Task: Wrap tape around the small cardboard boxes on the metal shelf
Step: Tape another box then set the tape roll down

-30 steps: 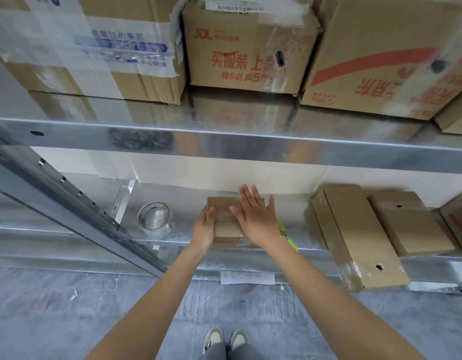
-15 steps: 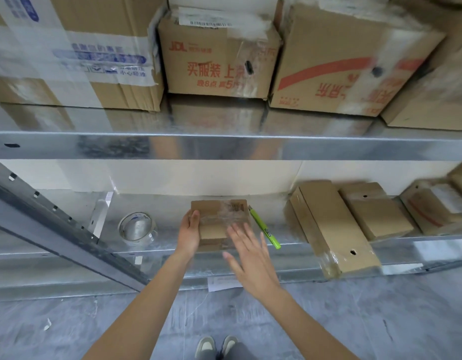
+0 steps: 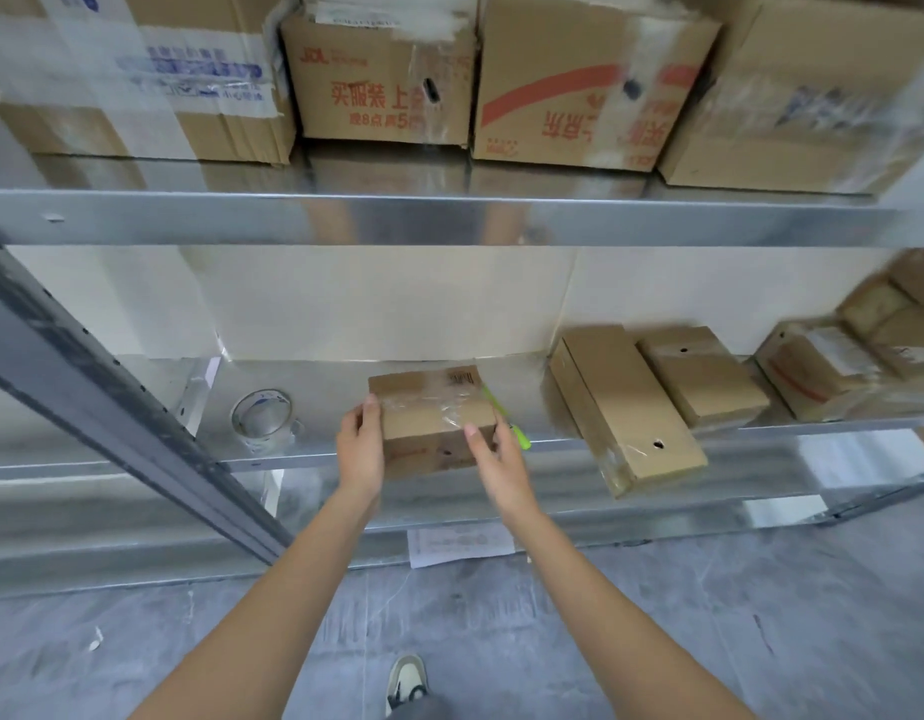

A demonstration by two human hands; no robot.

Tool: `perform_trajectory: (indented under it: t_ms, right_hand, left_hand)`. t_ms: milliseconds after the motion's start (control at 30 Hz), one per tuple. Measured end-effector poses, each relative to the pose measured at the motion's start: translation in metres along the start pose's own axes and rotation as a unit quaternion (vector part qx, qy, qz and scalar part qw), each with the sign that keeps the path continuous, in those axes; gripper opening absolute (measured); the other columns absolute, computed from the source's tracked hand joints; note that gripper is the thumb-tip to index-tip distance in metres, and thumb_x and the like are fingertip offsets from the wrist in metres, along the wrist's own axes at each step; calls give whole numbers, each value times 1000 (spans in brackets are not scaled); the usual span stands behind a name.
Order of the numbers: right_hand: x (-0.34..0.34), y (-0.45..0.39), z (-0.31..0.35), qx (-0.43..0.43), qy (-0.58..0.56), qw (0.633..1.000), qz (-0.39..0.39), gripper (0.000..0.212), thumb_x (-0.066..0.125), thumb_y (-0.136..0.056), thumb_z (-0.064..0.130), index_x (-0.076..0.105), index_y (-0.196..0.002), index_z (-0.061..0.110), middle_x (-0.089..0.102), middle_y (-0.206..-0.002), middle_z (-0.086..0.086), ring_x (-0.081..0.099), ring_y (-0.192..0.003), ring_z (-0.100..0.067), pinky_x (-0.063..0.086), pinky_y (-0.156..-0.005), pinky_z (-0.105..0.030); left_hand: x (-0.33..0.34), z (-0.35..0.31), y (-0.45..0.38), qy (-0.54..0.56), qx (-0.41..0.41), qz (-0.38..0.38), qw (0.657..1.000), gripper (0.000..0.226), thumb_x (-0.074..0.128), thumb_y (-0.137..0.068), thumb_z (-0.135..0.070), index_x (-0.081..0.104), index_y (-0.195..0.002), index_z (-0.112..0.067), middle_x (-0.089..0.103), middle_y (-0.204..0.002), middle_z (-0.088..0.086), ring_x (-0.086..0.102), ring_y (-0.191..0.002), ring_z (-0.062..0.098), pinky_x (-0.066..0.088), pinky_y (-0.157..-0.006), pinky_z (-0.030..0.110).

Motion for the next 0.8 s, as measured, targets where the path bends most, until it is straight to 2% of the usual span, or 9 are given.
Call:
perform_trajectory:
  t_ms: [100,233,300,400,500,567,667,733,800]
  right_hand:
    - [-29,21,0,-5,12,1000,-28,68,49,-93,57,25,-151,31,26,-155,8,25,-143,-13,23,-115,-31]
    - [-72,56,5,-49,0,998,-39,69,46,-93,59,21,-151,33,23,-155,11,25,-142,-12,23,-104,-26]
    - [-92,73,8,-64,-10,997,-33,68,46,-93,59,21,-151,34,26,-156,9,27,-142,-13,24,-108,-28]
    - [-122,98,17,-80,-27,996,-35,66,47,-93,59,25,-149,33,35,-152,9,34,-138,-14,29,-104,-27]
    - [-152,115,28,-92,-46,993,-51,65,48,-93,57,26,-149,31,37,-151,9,35,-138,-15,27,-101,-24]
    - [-167,122,42,-101,-55,992,-54,66,47,-93,58,26,-149,30,40,-148,11,35,-138,-14,26,-100,-23]
    - [-186,132,75,-139,-62,986,-62,58,47,-93,60,34,-143,33,51,-123,25,46,-128,-11,34,-96,-24]
    - [-197,140,102,-175,-65,980,-61,58,46,-93,60,37,-142,30,53,-129,21,46,-128,-11,39,-104,-33]
    - [-208,145,132,-208,-60,975,-58,61,44,-94,59,34,-146,30,47,-144,10,41,-134,-13,36,-112,-41]
  left_hand:
    - [15,-5,34,8,11,14,1000,42,39,-103,-42,64,-114,-10,62,-111,8,56,-107,25,44,-99,37]
    - [39,-2,93,27,9,17,999,36,37,-103,-44,64,-107,-20,60,-119,9,57,-109,24,47,-102,42]
    - [50,0,126,44,9,15,999,36,36,-103,-46,62,-107,-21,60,-109,3,58,-98,18,50,-89,36]
    - [66,-10,168,58,36,15,998,33,37,-104,-44,61,-90,-26,60,-92,-7,56,-85,10,45,-71,23]
    - [77,-33,199,56,69,15,996,36,39,-103,-43,65,-112,-18,62,-110,-5,56,-103,14,46,-90,29]
    - [83,-53,215,58,94,13,994,36,41,-103,-43,64,-114,-18,63,-109,-9,55,-107,14,44,-90,29]
    - [88,-87,232,72,136,13,988,37,40,-103,-36,63,-115,-11,64,-111,-1,56,-107,19,44,-96,34]
    - [87,-112,242,91,156,0,983,31,38,-103,-34,65,-101,-18,61,-102,-1,54,-99,19,45,-88,32]
    - [81,-140,253,111,177,-24,978,28,40,-101,-37,56,-80,-29,55,-86,-8,52,-83,13,42,-70,23]
Point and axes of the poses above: each hand's wrist, its own y-axis away from the middle knuckle, its own x-axis out of the palm, z = x × y, the point moved 9 cm from there along -y, towards the middle knuckle
